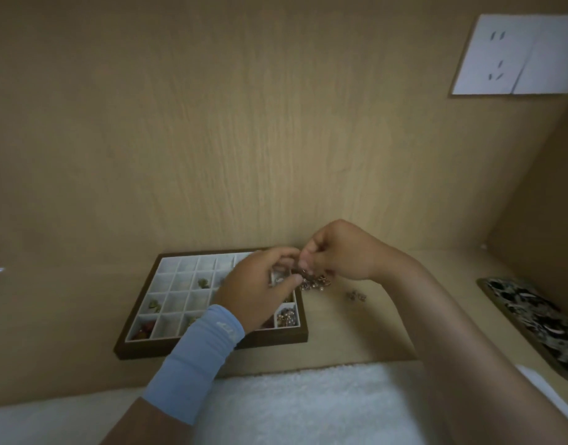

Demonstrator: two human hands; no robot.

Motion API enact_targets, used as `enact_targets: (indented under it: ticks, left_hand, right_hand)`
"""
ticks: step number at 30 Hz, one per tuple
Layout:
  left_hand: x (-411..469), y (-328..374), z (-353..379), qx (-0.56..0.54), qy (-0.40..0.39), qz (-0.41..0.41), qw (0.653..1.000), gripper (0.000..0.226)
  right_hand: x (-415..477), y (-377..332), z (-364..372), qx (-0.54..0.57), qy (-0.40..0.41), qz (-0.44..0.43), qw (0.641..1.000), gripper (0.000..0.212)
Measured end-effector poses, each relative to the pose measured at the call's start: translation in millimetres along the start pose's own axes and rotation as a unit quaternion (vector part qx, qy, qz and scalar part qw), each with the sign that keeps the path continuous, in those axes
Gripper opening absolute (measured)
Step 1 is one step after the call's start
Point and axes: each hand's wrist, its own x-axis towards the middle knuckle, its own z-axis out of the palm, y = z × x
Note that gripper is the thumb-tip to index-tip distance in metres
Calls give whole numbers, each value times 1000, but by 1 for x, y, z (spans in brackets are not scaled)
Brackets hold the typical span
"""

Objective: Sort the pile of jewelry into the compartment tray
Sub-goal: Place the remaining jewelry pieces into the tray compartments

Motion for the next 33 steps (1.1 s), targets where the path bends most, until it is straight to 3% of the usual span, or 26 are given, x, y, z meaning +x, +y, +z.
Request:
enact_targets:
  ticks: [5,9,11,14,18,25,29,33]
  left_hand:
    - [4,10,-6,-117,107,-43,986,24]
    - [5,8,-10,-136,130,-67,980,18]
    - [4,5,-11,-119,127,-84,981,14]
    - [4,-1,-12,-95,120,-114,982,10]
    - [3,-6,-15,-78,103,-127,983,8]
    - [4,-12,-35,-80,109,-126,983,7]
    - [4,-12,-50,-83,116,-128,981,8]
    - [-1,-10,-59,-88,88,-145,982,13]
  right_hand:
    - [-1,-7,7,146,46,-27,988,6]
    - [-1,-9,11,175,45,-23,983,11]
    - [1,-4,9,148,54,-19,987,11]
    - [3,14,-1,-39,74,12,996,12]
    - [1,24,-3,-194,15,113,974,17]
    - [8,22,16,-291,17,108,951,20]
    - [7,19,16,-285,-4,99,953,6]
    - [2,10,10,-210,15,79,974,20]
